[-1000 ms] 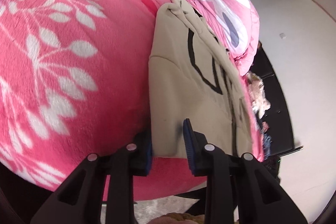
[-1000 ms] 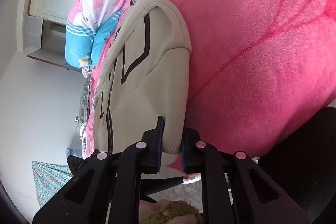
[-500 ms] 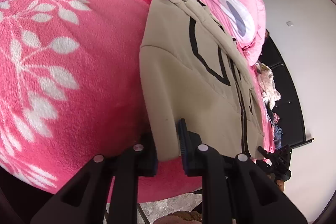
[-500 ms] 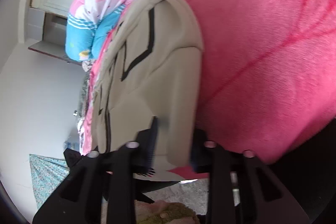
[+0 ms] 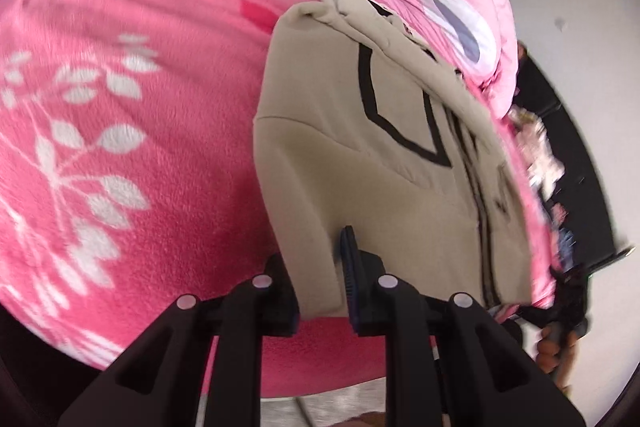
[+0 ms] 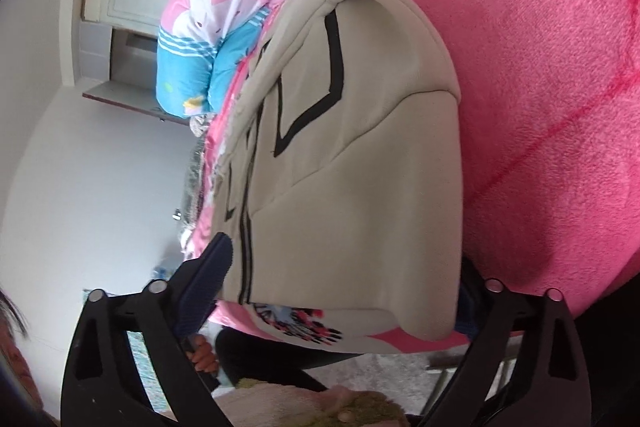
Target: Fold large clothes
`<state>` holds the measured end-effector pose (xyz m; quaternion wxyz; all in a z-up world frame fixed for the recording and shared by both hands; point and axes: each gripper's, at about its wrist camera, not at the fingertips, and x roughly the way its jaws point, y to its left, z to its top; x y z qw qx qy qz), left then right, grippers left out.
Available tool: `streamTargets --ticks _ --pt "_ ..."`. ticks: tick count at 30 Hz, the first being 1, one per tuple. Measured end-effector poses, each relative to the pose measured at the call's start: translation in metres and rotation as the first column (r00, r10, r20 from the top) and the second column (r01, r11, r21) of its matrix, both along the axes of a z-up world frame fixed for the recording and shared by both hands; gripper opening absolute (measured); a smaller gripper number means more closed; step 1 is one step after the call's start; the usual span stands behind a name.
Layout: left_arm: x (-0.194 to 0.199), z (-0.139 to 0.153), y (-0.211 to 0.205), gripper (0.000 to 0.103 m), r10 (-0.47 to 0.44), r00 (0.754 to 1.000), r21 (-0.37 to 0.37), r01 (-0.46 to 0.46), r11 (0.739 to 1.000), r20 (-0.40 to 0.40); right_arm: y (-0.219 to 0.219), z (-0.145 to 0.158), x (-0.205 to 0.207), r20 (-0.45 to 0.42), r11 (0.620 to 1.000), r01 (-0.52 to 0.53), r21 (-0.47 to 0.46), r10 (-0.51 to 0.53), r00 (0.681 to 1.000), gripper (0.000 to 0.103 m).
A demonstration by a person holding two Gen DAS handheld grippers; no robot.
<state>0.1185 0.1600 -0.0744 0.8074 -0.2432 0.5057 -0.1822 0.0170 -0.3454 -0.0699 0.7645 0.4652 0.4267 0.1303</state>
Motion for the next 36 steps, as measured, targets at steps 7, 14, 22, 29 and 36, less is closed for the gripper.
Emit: streamTargets --ticks 7,14,22,29,36 --pt "0.003 -0.009 0.009 0.02 0.034 0.998 -0.08 -0.038 0.996 -0.049 -0.007 -0.008 0.0 -0.007 0.995 0.028 0.091 -0.027 1.0 0.096" --pt "0.0 -0.001 -0.002 0.055 0.037 0.999 -0.124 -0.041 0.992 -0.033 -0.006 -0.008 0.003 -0.017 0.996 0.02 0.092 -0.019 1.0 0.096" --pt "0.002 0.014 -0.054 0.098 -0.096 0.994 0.061 0.093 0.994 0.048 -0.003 -0.006 0.008 -0.041 0.999 0.001 0.046 0.001 0.999 0.096" --pt "0.001 0.012 -0.046 0.098 -0.077 0.996 0.044 0.074 0.996 0.054 0.002 -0.005 0.007 -0.021 1.0 -0.02 -0.007 0.02 1.0 0.096" --pt "0.002 0.015 -0.052 0.098 -0.062 0.997 0.067 0.06 0.996 0.034 0.0 -0.006 0.009 -0.038 1.0 -0.016 0.01 0.017 0.999 0.096"
